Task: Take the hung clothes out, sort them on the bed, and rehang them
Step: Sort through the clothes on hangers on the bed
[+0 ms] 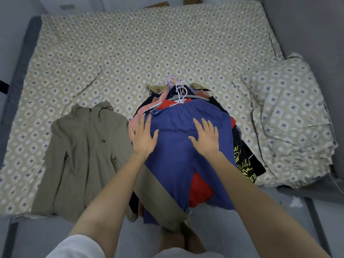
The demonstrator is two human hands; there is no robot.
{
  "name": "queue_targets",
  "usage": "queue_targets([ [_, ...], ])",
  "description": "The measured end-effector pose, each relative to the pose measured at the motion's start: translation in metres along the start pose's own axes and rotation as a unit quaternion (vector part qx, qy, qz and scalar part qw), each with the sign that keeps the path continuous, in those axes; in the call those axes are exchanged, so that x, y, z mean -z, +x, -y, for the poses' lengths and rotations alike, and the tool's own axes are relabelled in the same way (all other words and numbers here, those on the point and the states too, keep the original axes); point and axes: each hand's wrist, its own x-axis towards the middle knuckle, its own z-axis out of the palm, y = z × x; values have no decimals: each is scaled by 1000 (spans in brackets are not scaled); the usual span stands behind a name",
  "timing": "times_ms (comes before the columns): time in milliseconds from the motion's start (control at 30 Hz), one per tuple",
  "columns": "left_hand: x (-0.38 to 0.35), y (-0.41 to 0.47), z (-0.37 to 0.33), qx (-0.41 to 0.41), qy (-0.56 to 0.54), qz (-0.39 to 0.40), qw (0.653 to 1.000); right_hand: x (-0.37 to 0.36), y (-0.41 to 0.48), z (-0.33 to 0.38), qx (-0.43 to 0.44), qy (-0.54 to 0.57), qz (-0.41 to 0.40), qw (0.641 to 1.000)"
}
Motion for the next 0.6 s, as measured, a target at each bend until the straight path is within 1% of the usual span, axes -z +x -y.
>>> queue_targets([
  [200,-34,39,3,8,-35,40,999,-9,40,-20,-30,15,6,999],
  [333,-54,70,5,10,-45,46,998,-19,76,-25,-30,9,15,999],
  [467,-69,103,11,3,-33,55,998,-27,116,-28,-34,22,33,999],
  [600,-84,125,19,11,-36,57,998,-33,147,-30,-25,20,31,999],
])
